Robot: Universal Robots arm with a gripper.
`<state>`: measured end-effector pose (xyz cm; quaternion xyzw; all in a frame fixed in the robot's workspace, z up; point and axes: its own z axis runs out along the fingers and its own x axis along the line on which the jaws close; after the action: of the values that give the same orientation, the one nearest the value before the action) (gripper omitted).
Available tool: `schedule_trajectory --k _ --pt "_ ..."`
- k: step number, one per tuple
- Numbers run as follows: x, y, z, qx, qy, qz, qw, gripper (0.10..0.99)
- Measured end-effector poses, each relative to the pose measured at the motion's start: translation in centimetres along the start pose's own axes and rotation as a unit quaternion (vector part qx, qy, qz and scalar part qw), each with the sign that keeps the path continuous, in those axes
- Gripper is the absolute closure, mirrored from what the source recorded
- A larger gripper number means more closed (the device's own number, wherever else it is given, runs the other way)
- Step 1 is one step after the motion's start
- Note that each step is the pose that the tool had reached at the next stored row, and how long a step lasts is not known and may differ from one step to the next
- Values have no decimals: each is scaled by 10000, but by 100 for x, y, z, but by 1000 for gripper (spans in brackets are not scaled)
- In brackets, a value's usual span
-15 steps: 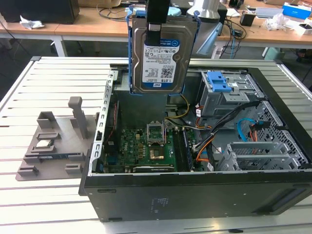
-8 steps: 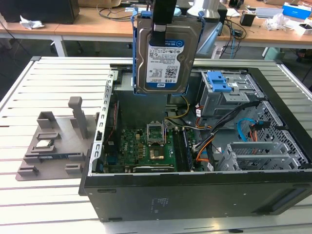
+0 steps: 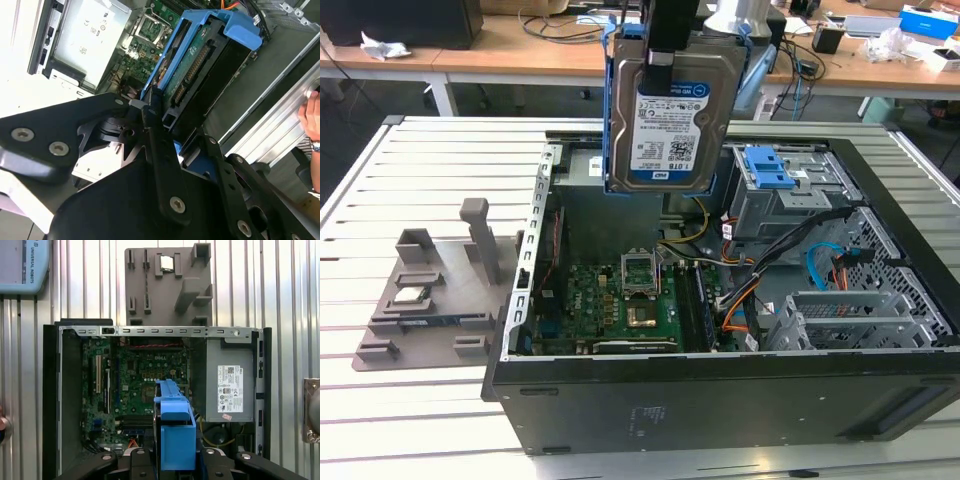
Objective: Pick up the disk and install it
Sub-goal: 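Pick up the disk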
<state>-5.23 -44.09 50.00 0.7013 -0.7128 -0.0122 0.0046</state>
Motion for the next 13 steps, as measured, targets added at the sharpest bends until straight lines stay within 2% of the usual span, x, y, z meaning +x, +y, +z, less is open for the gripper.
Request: schedule_trajectory --k 13 --pt "-2 -131 5 0 0 0 10000 722"
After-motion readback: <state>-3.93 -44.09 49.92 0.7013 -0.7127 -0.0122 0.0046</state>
